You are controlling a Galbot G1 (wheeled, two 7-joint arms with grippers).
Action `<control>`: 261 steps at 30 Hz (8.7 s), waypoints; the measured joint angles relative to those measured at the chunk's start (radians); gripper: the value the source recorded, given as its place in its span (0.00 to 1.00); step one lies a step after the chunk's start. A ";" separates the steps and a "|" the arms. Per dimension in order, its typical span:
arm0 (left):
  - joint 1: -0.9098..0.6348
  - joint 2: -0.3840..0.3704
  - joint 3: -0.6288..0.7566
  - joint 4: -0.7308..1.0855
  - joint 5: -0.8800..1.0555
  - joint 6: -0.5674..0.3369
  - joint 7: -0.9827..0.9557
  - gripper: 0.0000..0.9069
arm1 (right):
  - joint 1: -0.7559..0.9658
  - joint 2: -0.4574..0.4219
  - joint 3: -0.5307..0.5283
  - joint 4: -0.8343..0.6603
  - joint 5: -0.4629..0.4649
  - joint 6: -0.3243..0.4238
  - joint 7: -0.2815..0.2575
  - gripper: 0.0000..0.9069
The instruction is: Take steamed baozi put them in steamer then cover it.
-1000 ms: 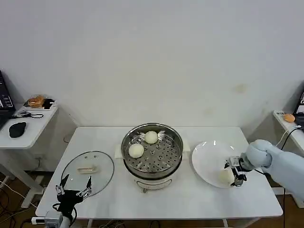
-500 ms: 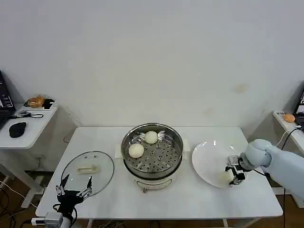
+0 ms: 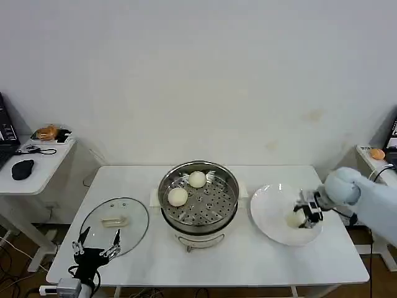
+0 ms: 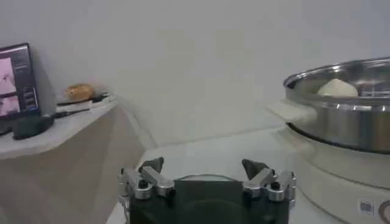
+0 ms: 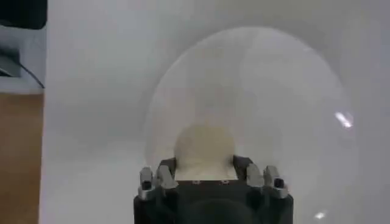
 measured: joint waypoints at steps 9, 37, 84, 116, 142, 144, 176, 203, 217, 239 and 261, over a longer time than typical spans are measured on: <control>0.011 0.000 -0.013 -0.020 -0.001 0.000 0.000 1.00 | 0.199 0.076 -0.056 0.017 0.089 -0.016 0.006 0.71; 0.020 -0.012 -0.054 -0.022 -0.008 -0.004 0.002 1.00 | 0.493 0.498 -0.352 0.041 0.182 0.082 -0.004 0.71; 0.002 -0.008 -0.048 0.003 -0.012 -0.009 0.001 1.00 | 0.485 0.533 -0.393 0.039 0.080 0.372 0.030 1.00; -0.031 0.037 -0.005 0.032 -0.031 -0.004 0.004 1.00 | 0.206 -0.052 -0.155 -0.004 0.063 0.138 0.064 1.00; -0.002 0.022 -0.029 0.016 -0.017 -0.007 0.004 1.00 | -0.135 0.079 0.141 -0.330 -0.109 0.139 0.088 1.00; -0.003 0.022 -0.029 0.017 -0.017 -0.007 0.004 1.00 | -0.141 0.097 0.151 -0.350 -0.118 0.141 0.091 1.00; 0.005 0.013 -0.030 0.007 -0.017 -0.007 0.002 1.00 | -0.118 0.141 0.162 -0.392 -0.126 0.068 0.057 0.72; -0.008 0.006 -0.013 -0.015 0.009 -0.003 0.000 1.00 | 0.449 0.205 -0.225 -0.008 0.294 -0.142 0.150 0.73; -0.020 0.005 -0.018 -0.021 0.007 -0.002 0.000 1.00 | 0.533 0.384 -0.395 0.067 0.621 -0.358 0.338 0.73; -0.039 0.012 -0.020 0.002 0.000 -0.001 0.001 1.00 | 0.432 0.480 -0.435 -0.013 0.663 -0.450 0.402 0.73; -0.028 0.002 -0.018 -0.006 0.003 -0.003 0.001 1.00 | 0.373 0.485 -0.392 -0.035 0.639 -0.450 0.420 1.00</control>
